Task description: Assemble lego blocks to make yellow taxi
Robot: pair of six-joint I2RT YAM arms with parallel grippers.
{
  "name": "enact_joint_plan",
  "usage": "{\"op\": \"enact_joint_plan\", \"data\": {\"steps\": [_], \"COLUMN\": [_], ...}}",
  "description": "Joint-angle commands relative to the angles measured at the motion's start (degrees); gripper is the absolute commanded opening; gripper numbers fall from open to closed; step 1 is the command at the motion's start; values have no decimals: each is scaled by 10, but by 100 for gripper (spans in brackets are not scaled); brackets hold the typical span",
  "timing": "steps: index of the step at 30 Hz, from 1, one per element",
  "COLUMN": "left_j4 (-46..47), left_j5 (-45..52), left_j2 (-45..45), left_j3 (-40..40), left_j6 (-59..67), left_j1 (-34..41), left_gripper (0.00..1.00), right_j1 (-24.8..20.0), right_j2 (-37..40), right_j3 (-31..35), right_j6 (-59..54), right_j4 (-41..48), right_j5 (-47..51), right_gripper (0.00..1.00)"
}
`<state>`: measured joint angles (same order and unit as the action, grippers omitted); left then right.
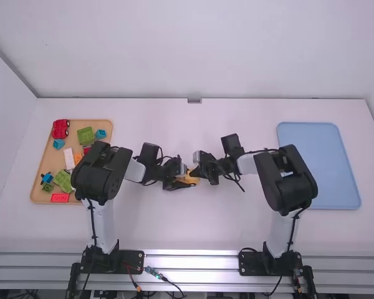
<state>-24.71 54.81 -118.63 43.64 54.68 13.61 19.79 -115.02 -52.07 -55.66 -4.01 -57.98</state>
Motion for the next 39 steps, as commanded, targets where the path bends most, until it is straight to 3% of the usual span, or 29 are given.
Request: {"op": "enact_joint_plan", "data": {"steps": [1, 28, 35, 39], "left_j4": [15, 16, 15, 16], "left_j5": [-96, -96, -96, -96], "left_j2": [-19, -19, -19, -19], "left_j3": [-17, -15, -15, -14], "left_j6": [22, 22, 22, 22], "left_j1": [3, 3, 2, 2], "left_gripper": [5, 4, 4, 4], "right_j1": [8, -3, 9, 8], "right_j2": [-25, 1, 1, 1], "right_j3": [-16, -26, -23, 3], "right_j6": [-14, -27, -29, -5], "right_j4": [32, 132, 125, 67], "right_j5": [96, 220, 221, 221], "right_gripper": [0, 0, 0, 0]}}
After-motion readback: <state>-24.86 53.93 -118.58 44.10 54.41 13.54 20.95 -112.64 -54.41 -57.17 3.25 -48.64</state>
